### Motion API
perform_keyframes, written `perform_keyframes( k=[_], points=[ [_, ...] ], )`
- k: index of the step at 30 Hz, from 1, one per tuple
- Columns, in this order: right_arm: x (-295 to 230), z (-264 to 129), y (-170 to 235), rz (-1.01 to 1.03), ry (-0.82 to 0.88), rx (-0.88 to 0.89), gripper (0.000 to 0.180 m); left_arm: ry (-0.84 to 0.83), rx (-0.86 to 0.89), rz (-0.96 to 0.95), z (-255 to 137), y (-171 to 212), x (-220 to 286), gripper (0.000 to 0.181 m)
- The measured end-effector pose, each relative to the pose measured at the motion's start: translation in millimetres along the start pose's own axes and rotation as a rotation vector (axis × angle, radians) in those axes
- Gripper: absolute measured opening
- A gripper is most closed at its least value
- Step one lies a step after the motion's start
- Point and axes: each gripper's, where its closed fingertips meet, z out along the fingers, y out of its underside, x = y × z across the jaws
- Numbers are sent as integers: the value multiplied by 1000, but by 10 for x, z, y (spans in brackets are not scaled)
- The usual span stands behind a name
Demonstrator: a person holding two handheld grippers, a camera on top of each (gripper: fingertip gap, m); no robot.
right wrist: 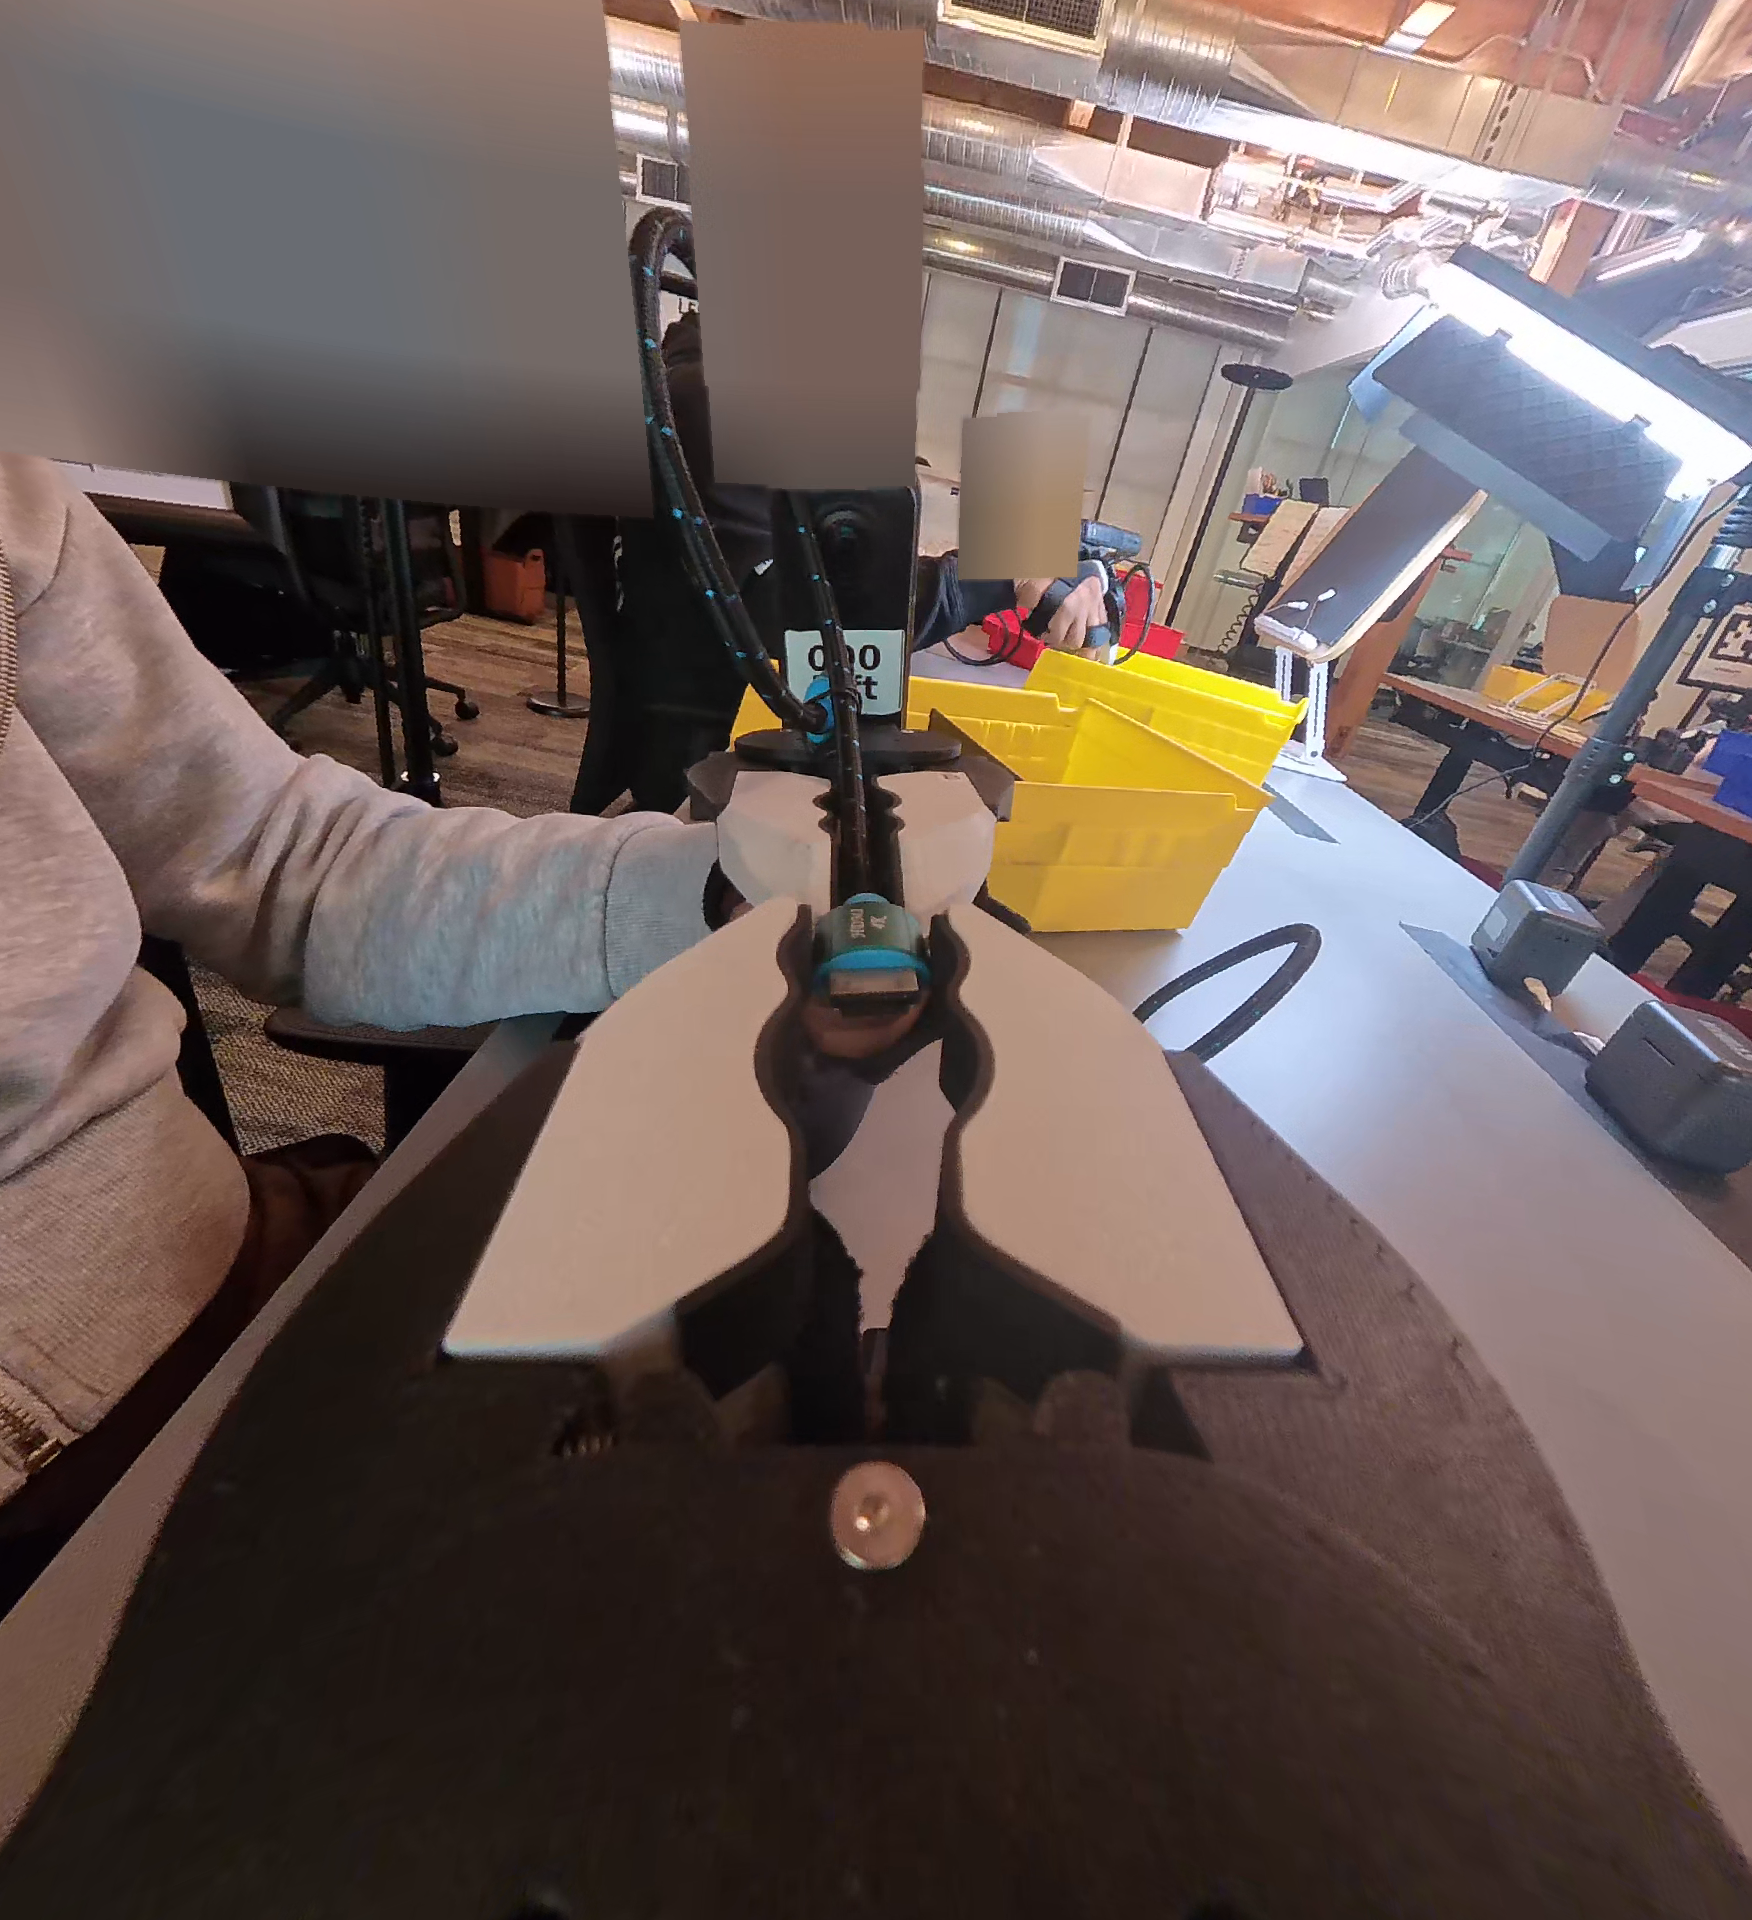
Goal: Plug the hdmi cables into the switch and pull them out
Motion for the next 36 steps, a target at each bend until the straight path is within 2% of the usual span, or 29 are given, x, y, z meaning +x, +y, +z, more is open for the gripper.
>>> perform_keyframes(
  k=[19, 36],
  points=[
    [22, -41, 58, -117, 30, -63, 21, -12, -20, 15, 1, 20, -15, 10],
    [36, -40, 98, -8, 4, -80, 21, -16, -35, 36, -3, 46, -18, 9]
  ],
)
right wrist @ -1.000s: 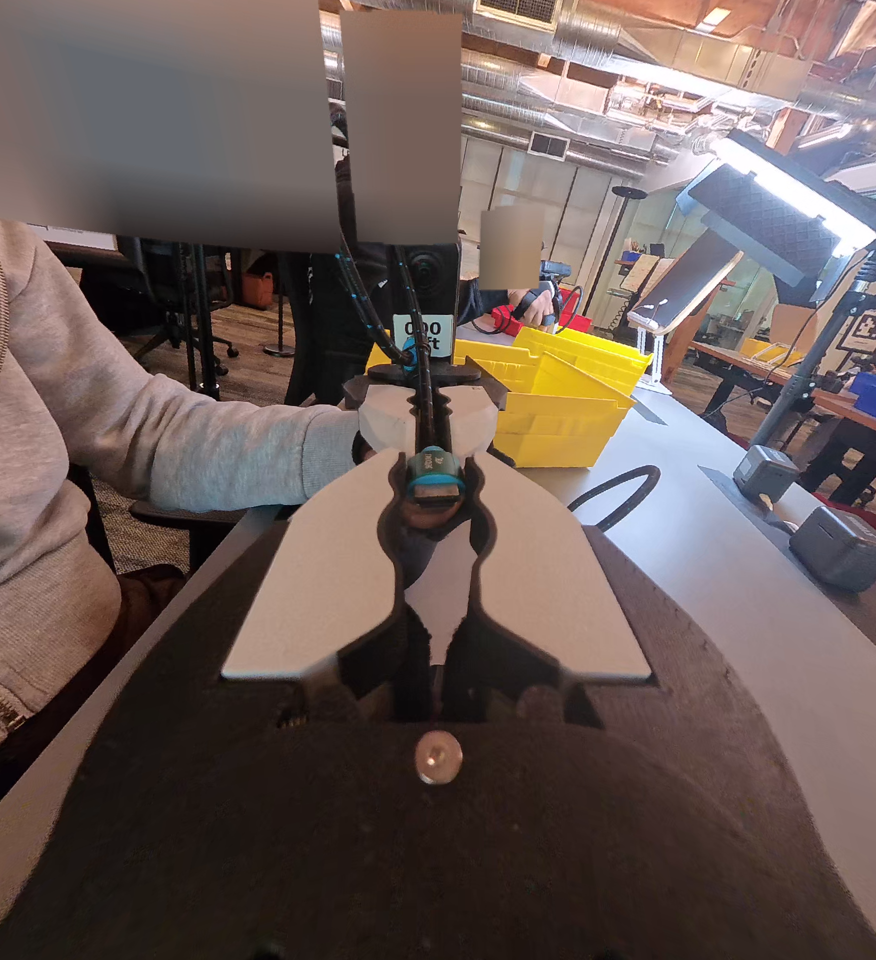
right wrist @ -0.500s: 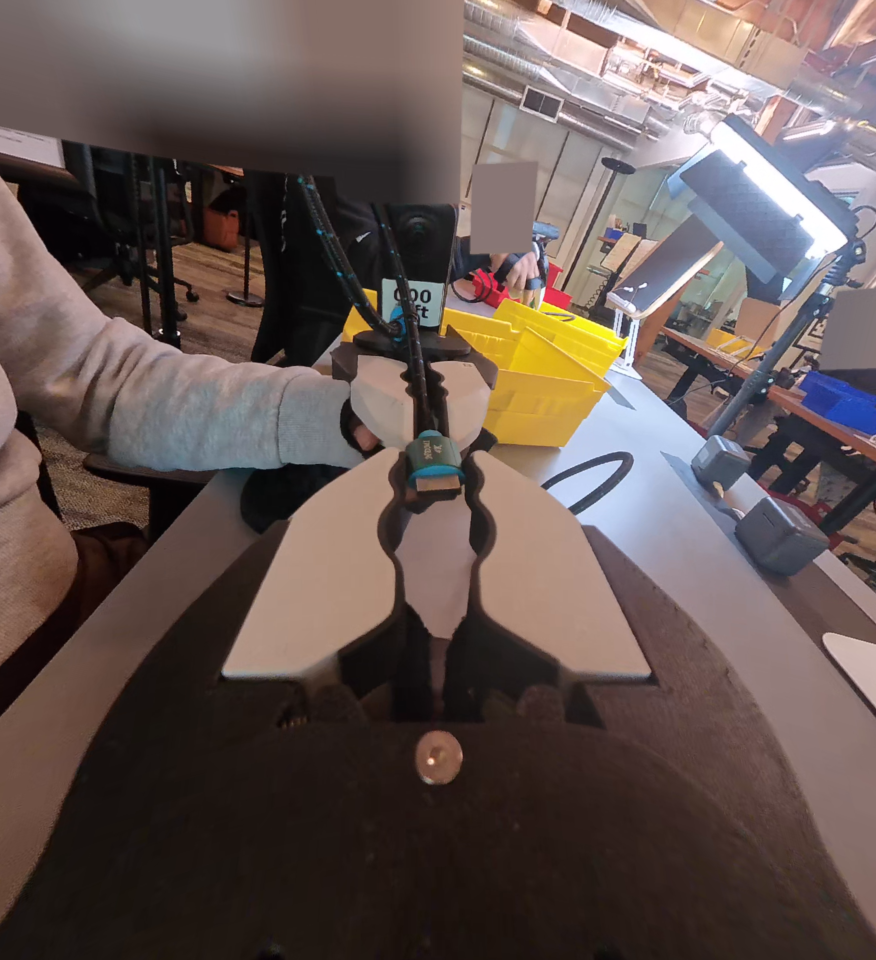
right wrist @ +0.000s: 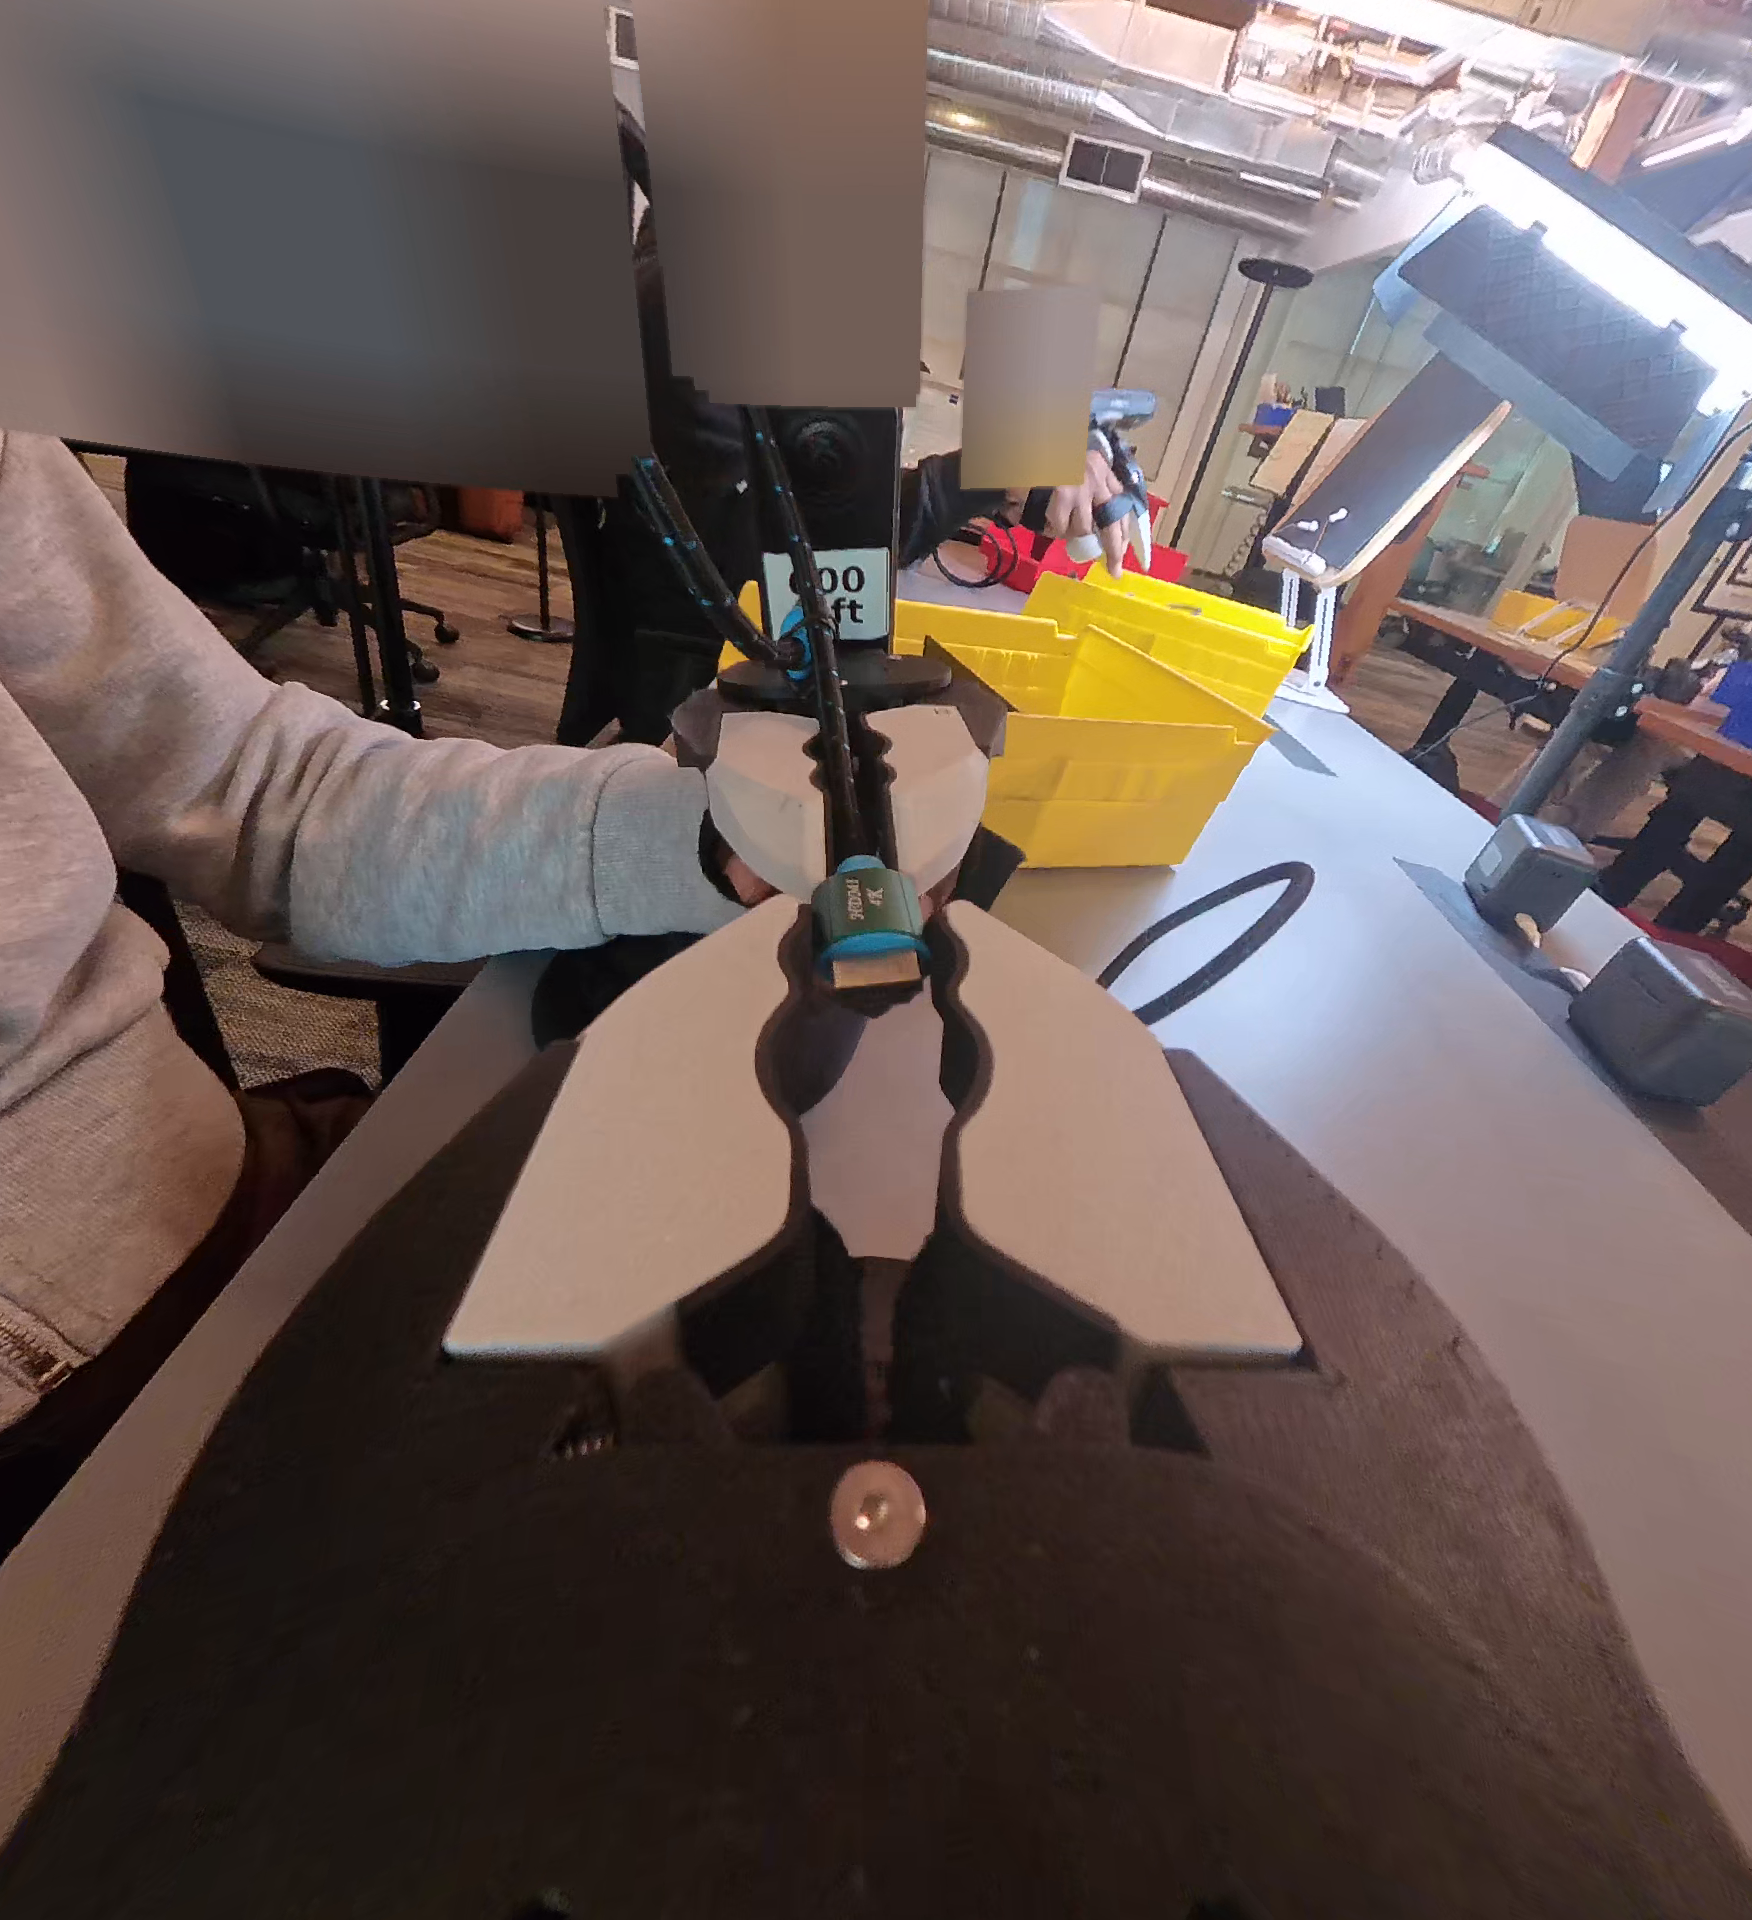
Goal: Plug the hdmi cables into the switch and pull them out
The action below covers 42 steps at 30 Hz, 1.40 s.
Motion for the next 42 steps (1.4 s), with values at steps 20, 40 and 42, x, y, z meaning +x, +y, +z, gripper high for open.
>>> perform_keyframes(
  k=[20, 40, 42],
  points=[
    [342, -80, 1599, 163, 47, -780, 50, -25, -225, -104, -231, 358, -184, 10],
    [201, -284, 854, -55, -17, -426, 37, 18, -344, -102, -484, 534, -138, 11],
    [205, -288, 856, -61, -9, -430, 37, -8, -369, -79, -476, 575, -170, 11]
  ],
)
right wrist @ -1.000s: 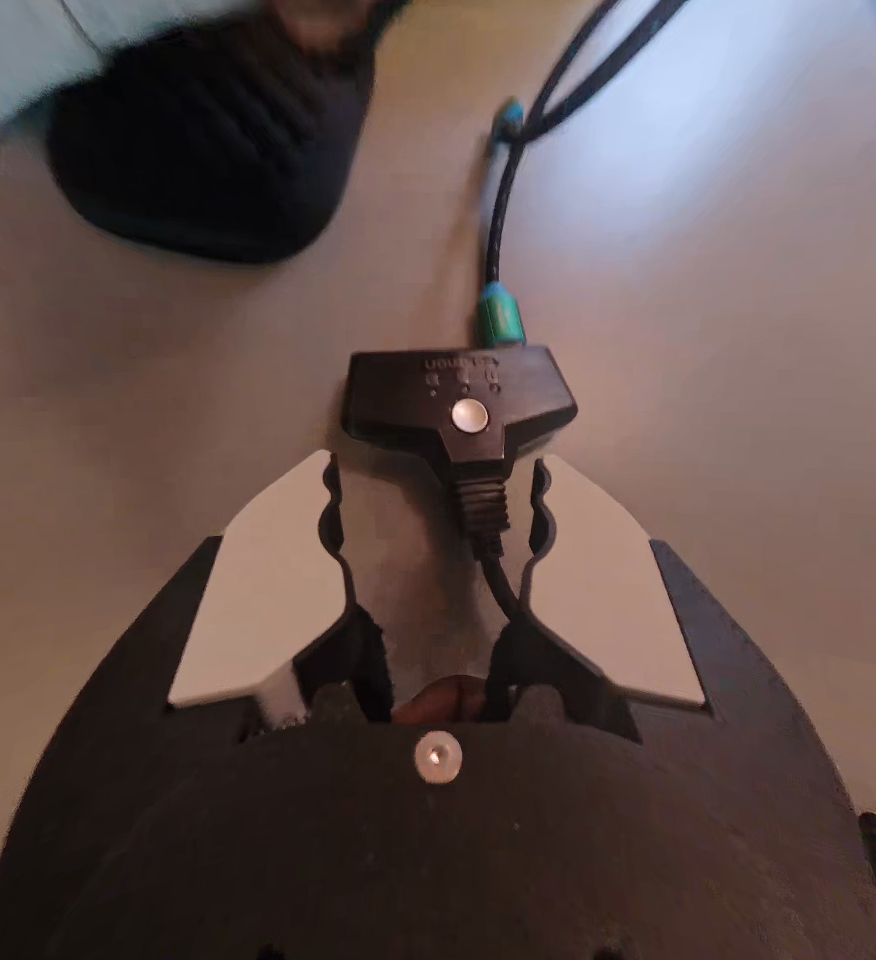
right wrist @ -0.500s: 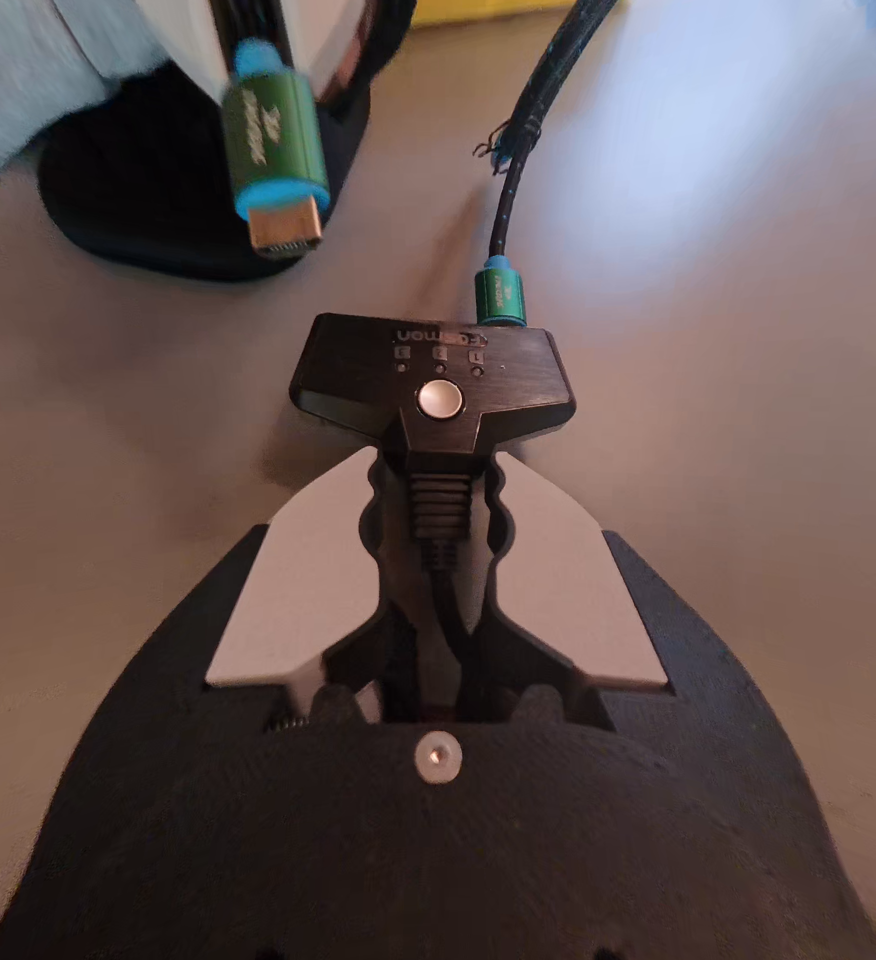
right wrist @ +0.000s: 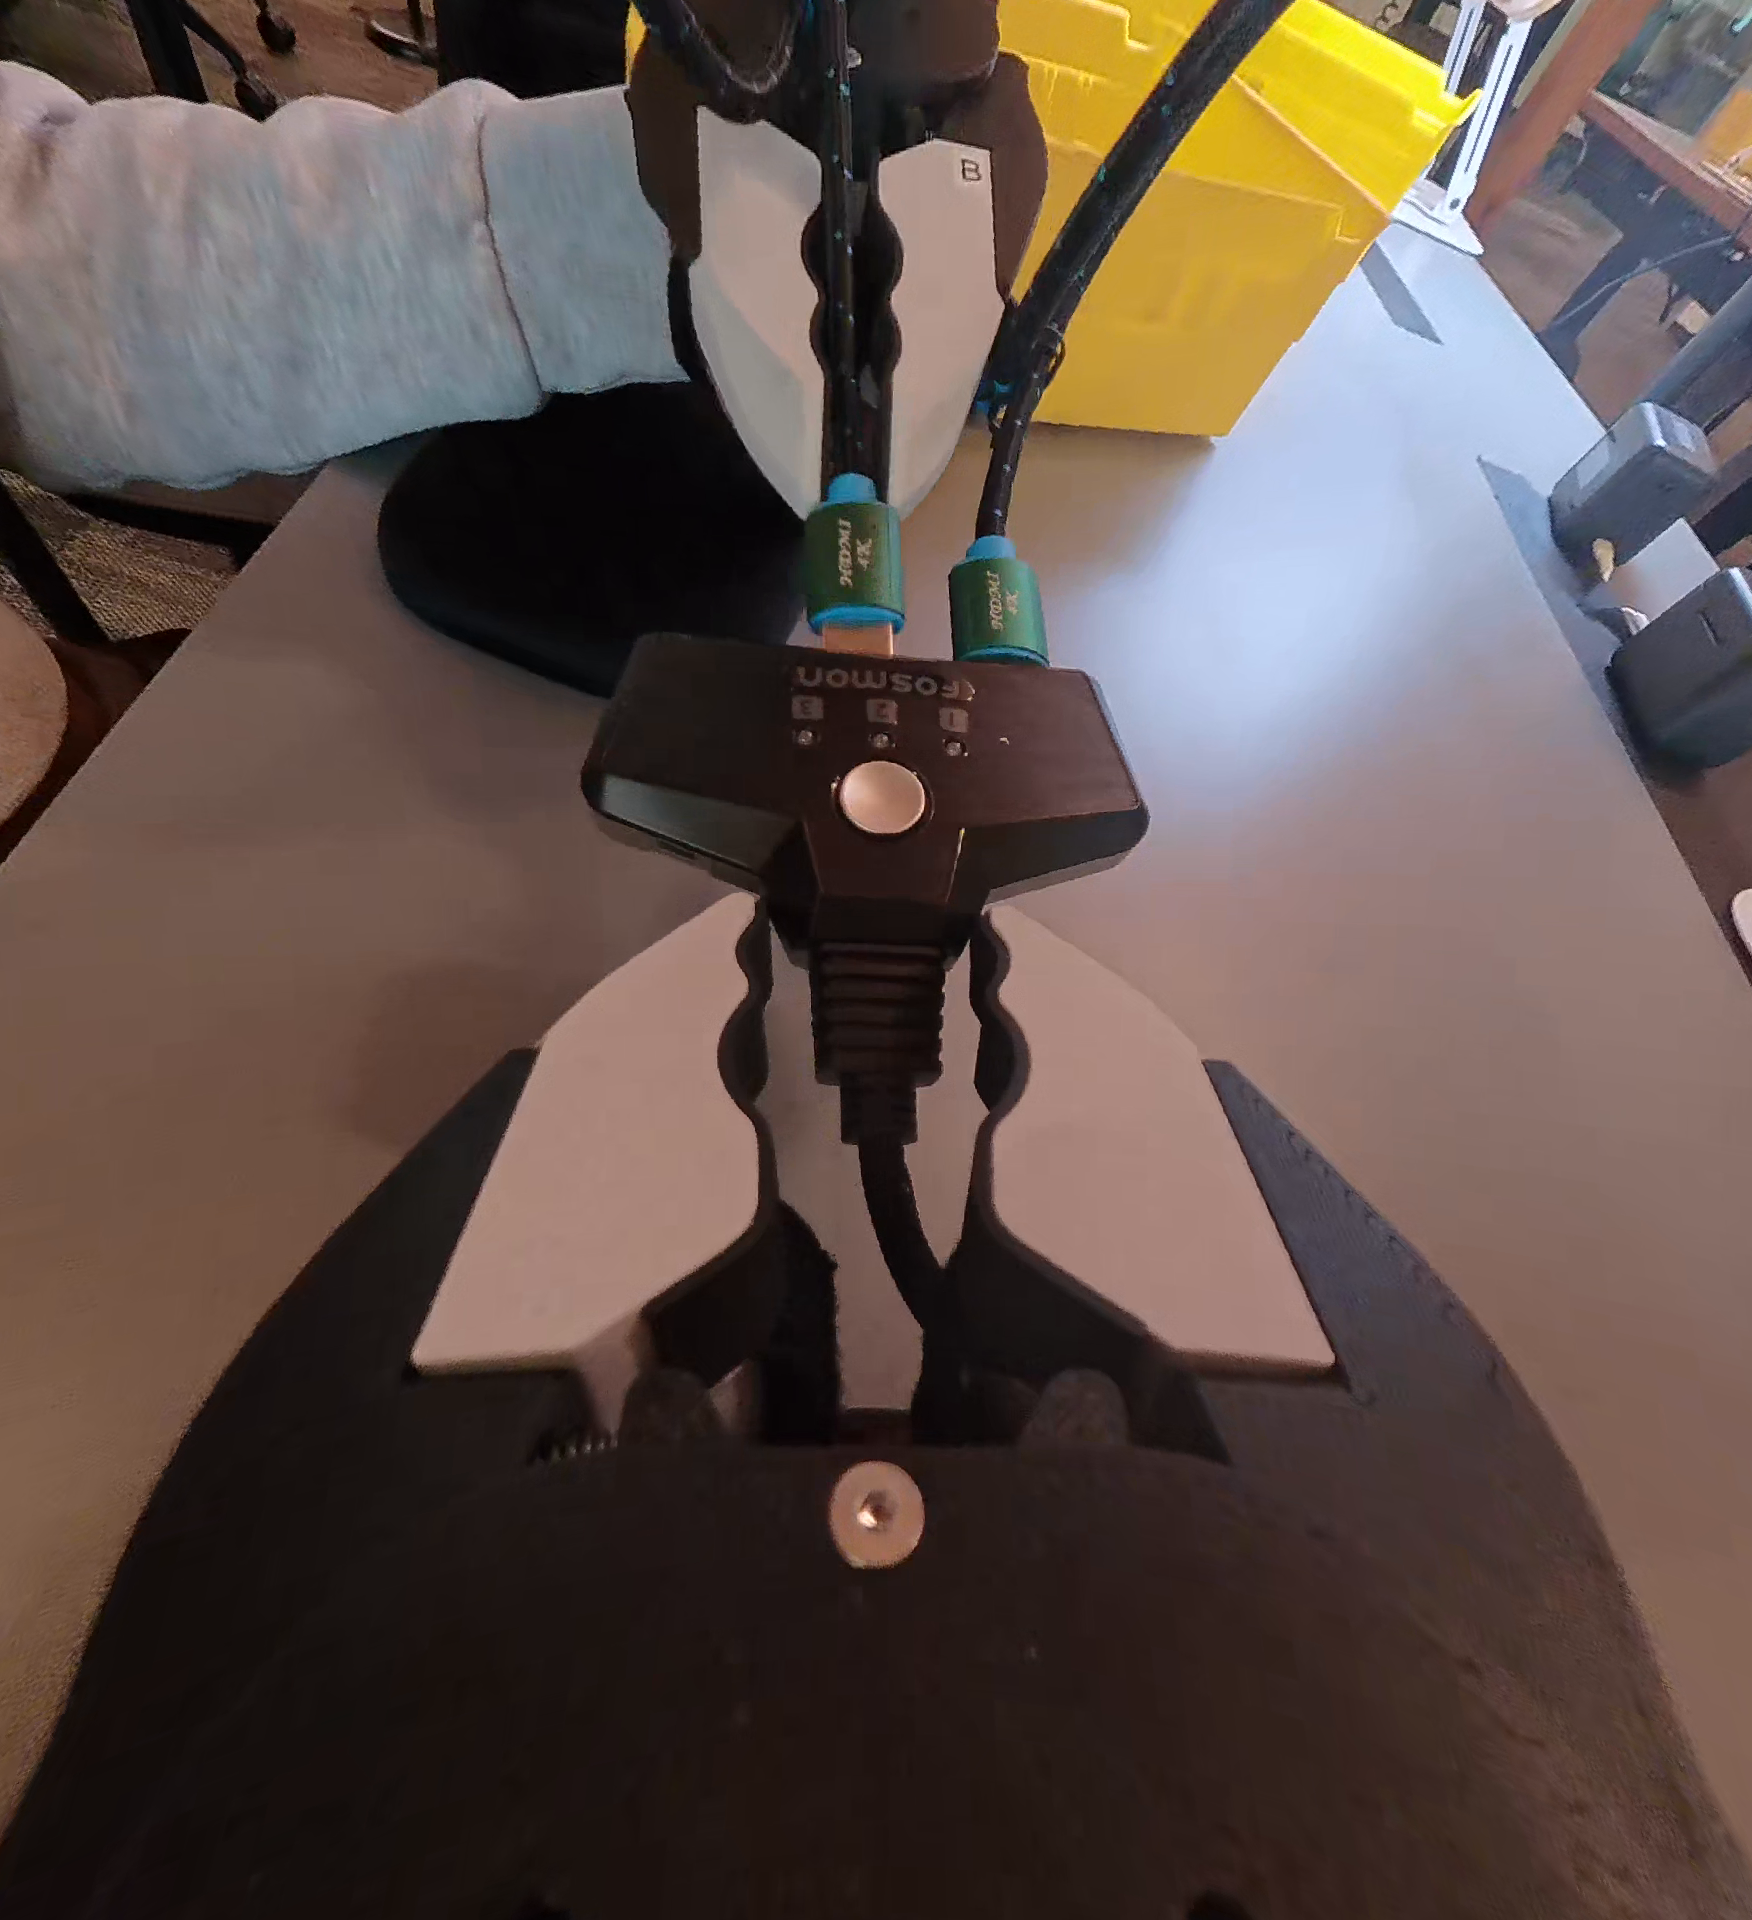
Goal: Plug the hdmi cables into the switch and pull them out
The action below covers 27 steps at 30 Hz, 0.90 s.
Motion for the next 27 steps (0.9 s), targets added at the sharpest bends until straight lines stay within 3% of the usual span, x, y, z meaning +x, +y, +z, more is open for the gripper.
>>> perform_keyframes(
  k=[27],
  points=[
    [8, -46, -171, -85, 77, 75, 37, 31, 161, -105, -25, -145, -45, 10]
  ],
)
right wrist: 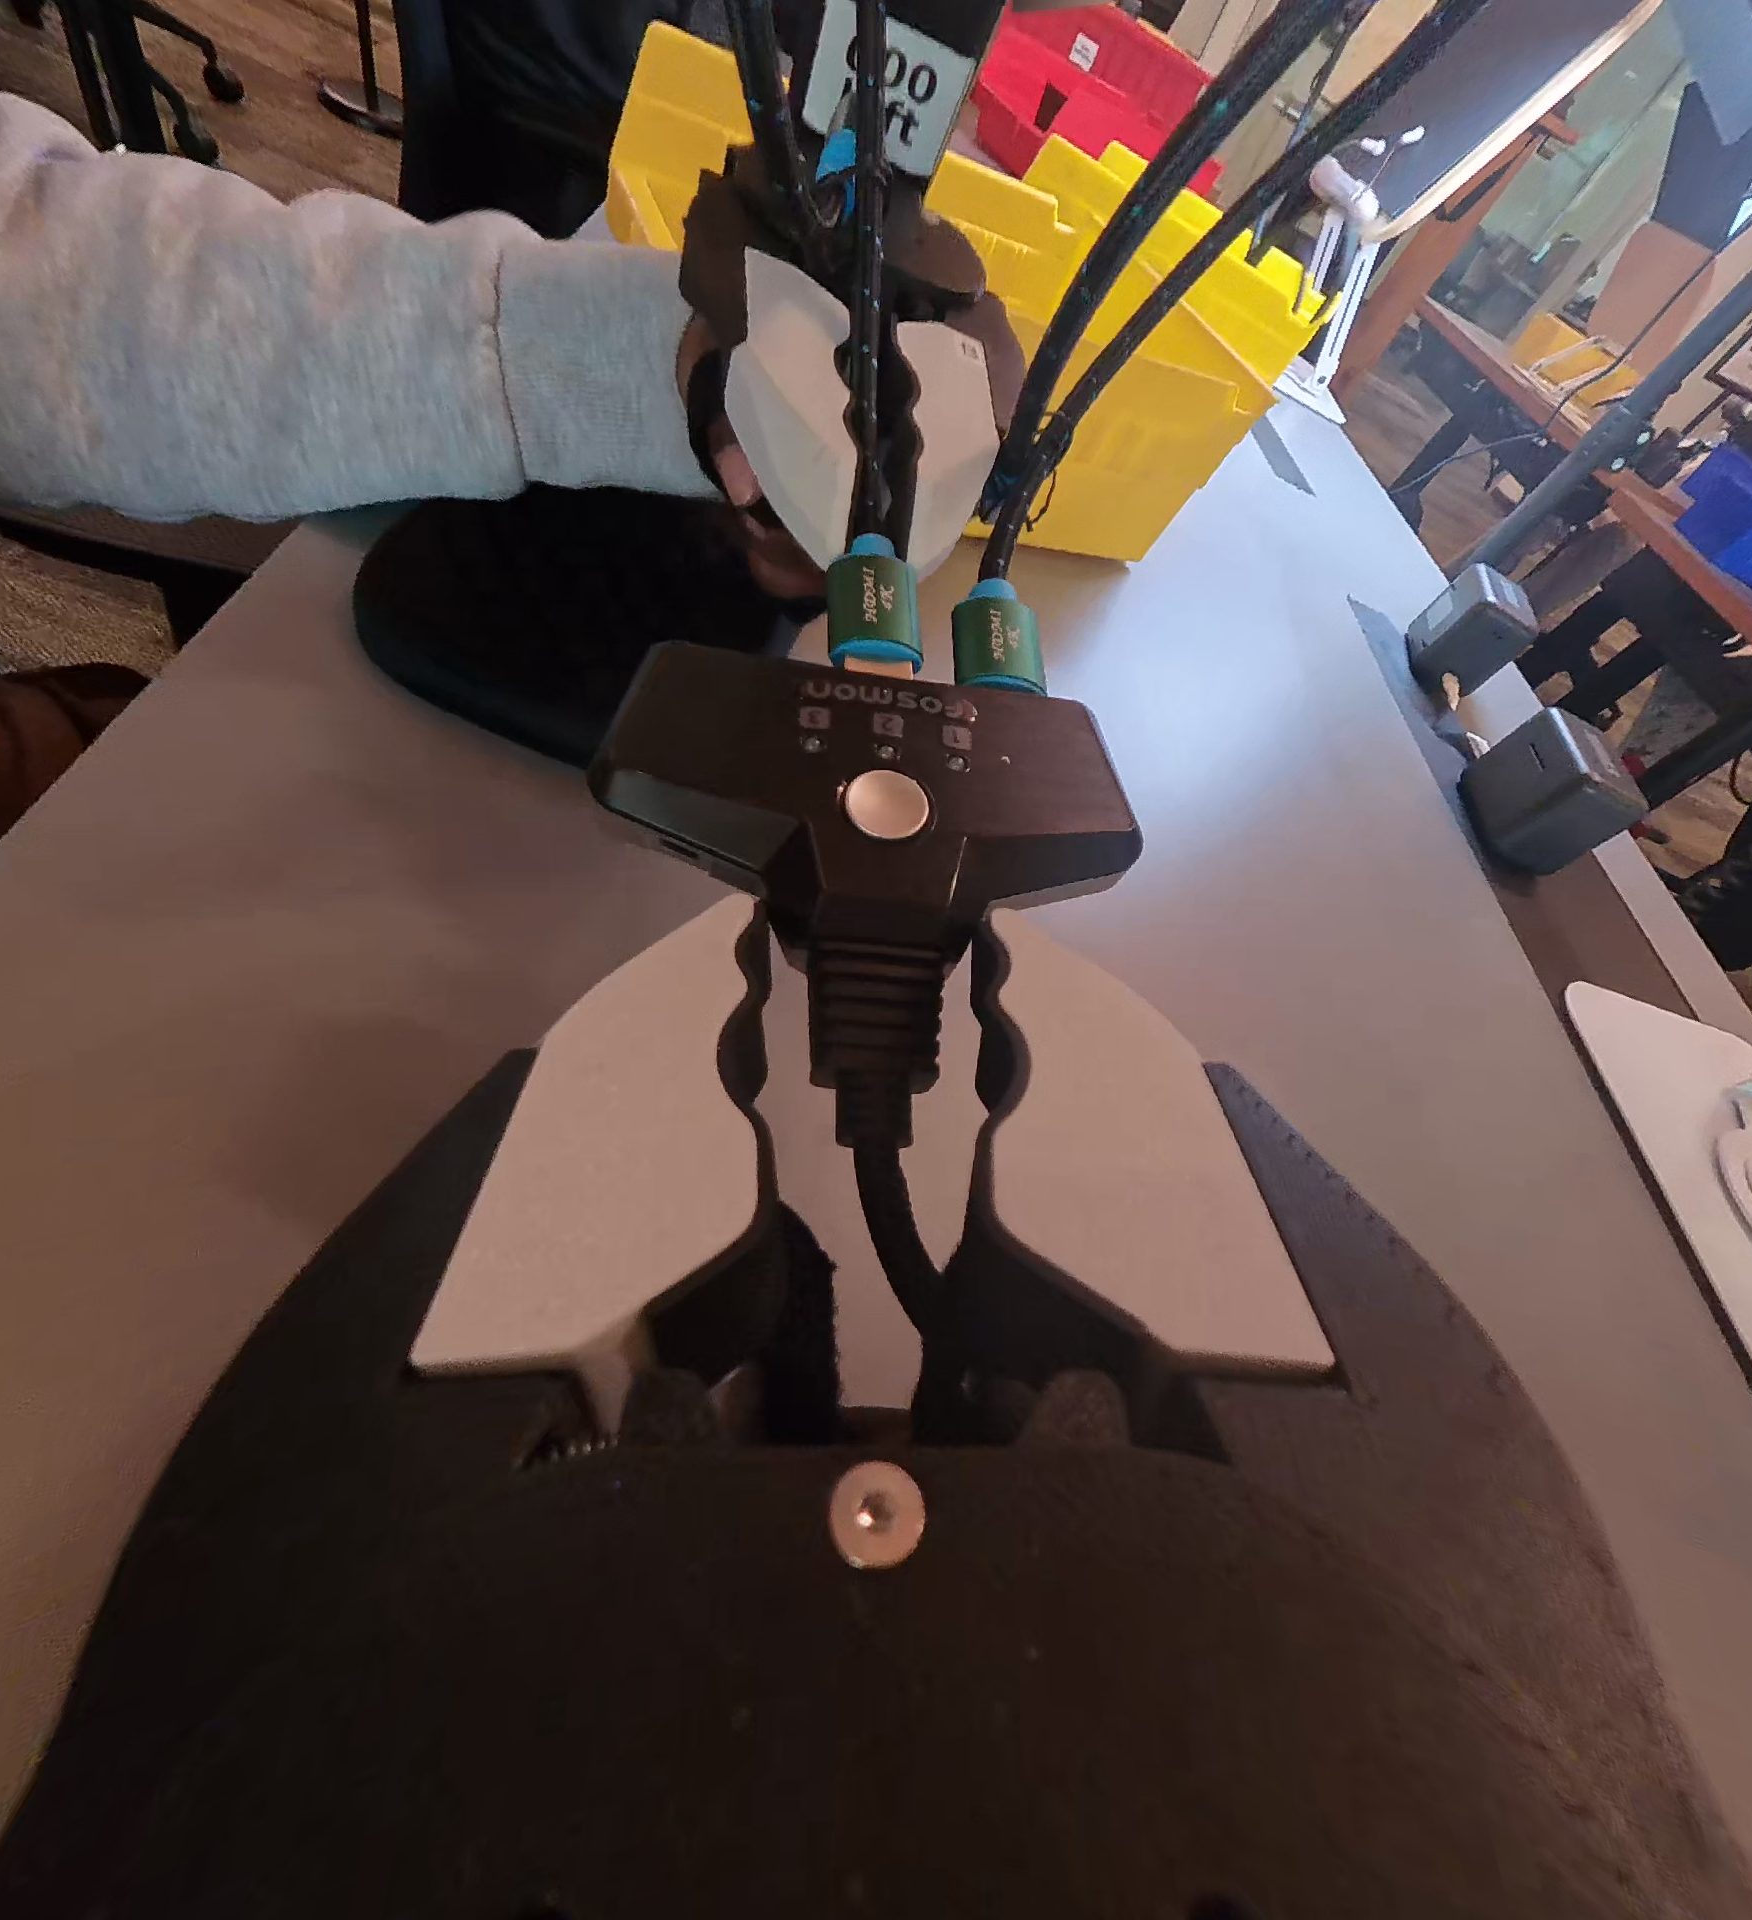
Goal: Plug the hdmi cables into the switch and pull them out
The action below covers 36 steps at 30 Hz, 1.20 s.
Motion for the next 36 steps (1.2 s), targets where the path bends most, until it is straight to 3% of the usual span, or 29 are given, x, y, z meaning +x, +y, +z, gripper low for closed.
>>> perform_keyframes(
  k=[5, 36],
  points=[
    [9, -23, -114, 7, 11, 65, 37, 27, 89, -40, -23, -120, 25, 9],
    [-1, 41, -100, 4, 21, 30, 38, 30, 74, -62, -27, -85, 18, 9]
  ],
)
